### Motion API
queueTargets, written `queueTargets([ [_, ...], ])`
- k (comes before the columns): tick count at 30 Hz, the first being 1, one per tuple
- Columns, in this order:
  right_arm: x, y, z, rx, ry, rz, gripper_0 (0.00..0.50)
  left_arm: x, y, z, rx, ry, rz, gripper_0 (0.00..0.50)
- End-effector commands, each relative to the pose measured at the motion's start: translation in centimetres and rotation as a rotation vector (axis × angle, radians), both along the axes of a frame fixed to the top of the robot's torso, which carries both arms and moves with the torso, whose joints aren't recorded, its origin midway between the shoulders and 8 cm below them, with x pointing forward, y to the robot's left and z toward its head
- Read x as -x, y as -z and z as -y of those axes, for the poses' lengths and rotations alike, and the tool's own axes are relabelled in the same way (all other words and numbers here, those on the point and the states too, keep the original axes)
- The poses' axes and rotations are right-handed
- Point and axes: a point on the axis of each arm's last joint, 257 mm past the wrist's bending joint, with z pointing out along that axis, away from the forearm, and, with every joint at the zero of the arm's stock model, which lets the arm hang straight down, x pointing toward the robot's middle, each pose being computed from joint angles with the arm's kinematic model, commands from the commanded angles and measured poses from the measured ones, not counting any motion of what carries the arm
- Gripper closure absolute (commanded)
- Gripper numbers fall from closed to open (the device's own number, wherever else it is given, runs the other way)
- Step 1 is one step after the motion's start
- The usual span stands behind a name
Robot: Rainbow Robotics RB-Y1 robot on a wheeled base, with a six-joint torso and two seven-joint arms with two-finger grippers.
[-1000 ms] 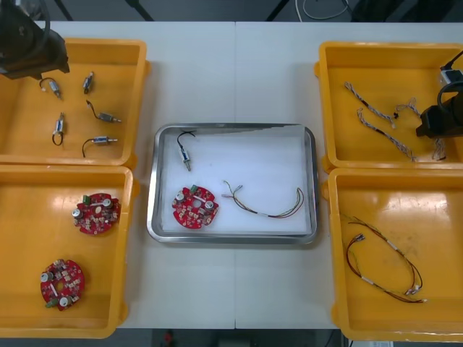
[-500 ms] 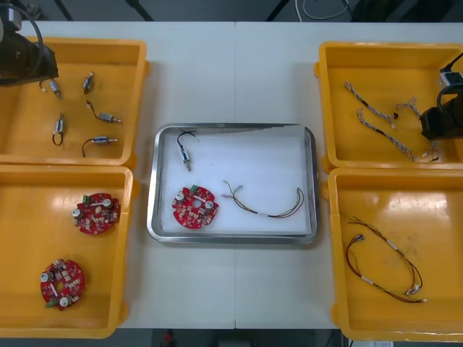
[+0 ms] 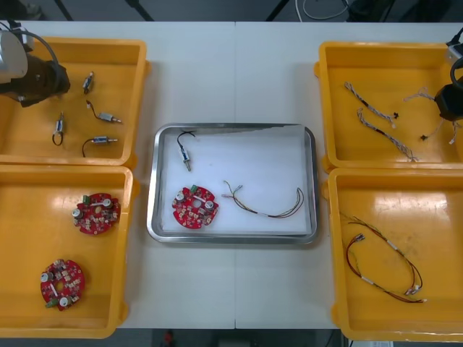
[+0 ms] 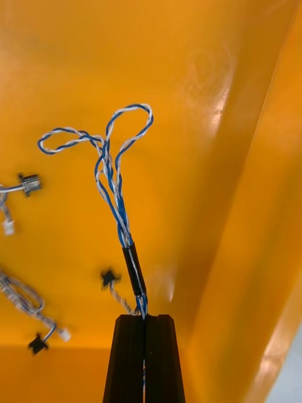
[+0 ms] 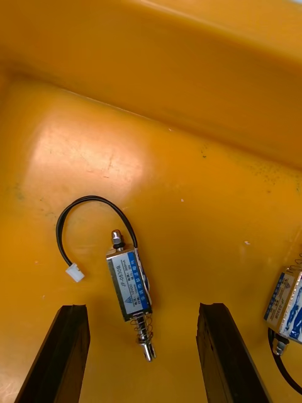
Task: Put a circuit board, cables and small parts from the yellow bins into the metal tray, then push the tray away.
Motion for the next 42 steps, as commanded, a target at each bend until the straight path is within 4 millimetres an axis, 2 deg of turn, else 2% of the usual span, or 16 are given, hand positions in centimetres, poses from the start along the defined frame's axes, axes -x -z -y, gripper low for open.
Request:
queueTargets([
  [1, 1.3, -4.7, 0.6, 0.031, -0.007, 0.031, 0.500, -2.3, -2.8, 1.9, -0.036, 0.049, 0.082, 0.000],
  [8, 4.9, -7.2, -2.5, 0.067, -0.115, -0.023, 0.500, -2.7, -2.3, 1.6, -0.054, 0.047, 0.104, 0.000],
  [12, 4.7, -8.9, -5.2, 0.078, -0.212, 0.055, 0.500, -2.7, -2.0, 1.5, -0.058, 0.046, 0.107, 0.000],
  [13, 4.7, -9.9, -6.8, 0.080, -0.269, 0.094, 0.500, -2.8, -2.1, 1.4, -0.064, 0.047, 0.119, 0.000],
  [15, 4.7, -10.5, -7.8, 0.086, -0.303, 0.114, 0.500, -3.0, -2.1, 1.3, -0.067, 0.047, 0.129, 0.000],
  [16, 4.8, -11.2, -9.6, 0.100, -0.364, 0.142, 0.500, -3.0, -1.9, 1.1, -0.071, 0.046, 0.138, 0.012],
  [18, 4.9, -11.7, -10.8, 0.112, -0.397, 0.159, 0.500, -3.0, -1.8, 1.1, -0.074, 0.045, 0.142, 0.035],
  [19, 5.1, -12.5, -12.7, 0.143, -0.454, 0.183, 0.500, -2.9, -1.7, 1.0, -0.075, 0.046, 0.141, 0.051],
  [22, 5.6, -13.1, -15.6, 0.182, -0.543, 0.208, 0.500, -2.9, -1.5, 1.0, -0.075, 0.047, 0.138, 0.058],
  [23, 5.7, -13.1, -16.1, 0.187, -0.557, 0.210, 0.500, -2.9, -1.5, 1.1, -0.073, 0.047, 0.138, 0.058],
  [24, 6.2, -13.1, -17.8, 0.205, -0.609, 0.216, 0.500, -2.9, -1.6, 1.1, -0.072, 0.047, 0.138, 0.060],
  [25, 6.3, -13.1, -18.3, 0.210, -0.624, 0.217, 0.500, -2.8, -1.4, 1.1, -0.072, 0.048, 0.136, 0.058],
  [30, 8.0, -12.2, -23.9, 0.265, -0.787, 0.232, 0.500, -2.5, -0.5, 0.7, -0.078, 0.045, 0.123, 0.060],
  [33, 8.7, -11.6, -26.1, 0.276, -0.844, 0.232, 0.500, -2.3, 0.0, 0.6, -0.079, 0.044, 0.115, 0.059],
  [36, 9.6, -10.0, -28.5, 0.287, -0.912, 0.206, 0.500, -2.1, 0.4, 0.4, -0.085, 0.044, 0.110, 0.059],
  [42, 10.4, -6.7, -31.6, 0.350, -0.984, 0.151, 0.500, -1.8, 1.2, 0.1, -0.093, 0.046, 0.109, 0.058],
])
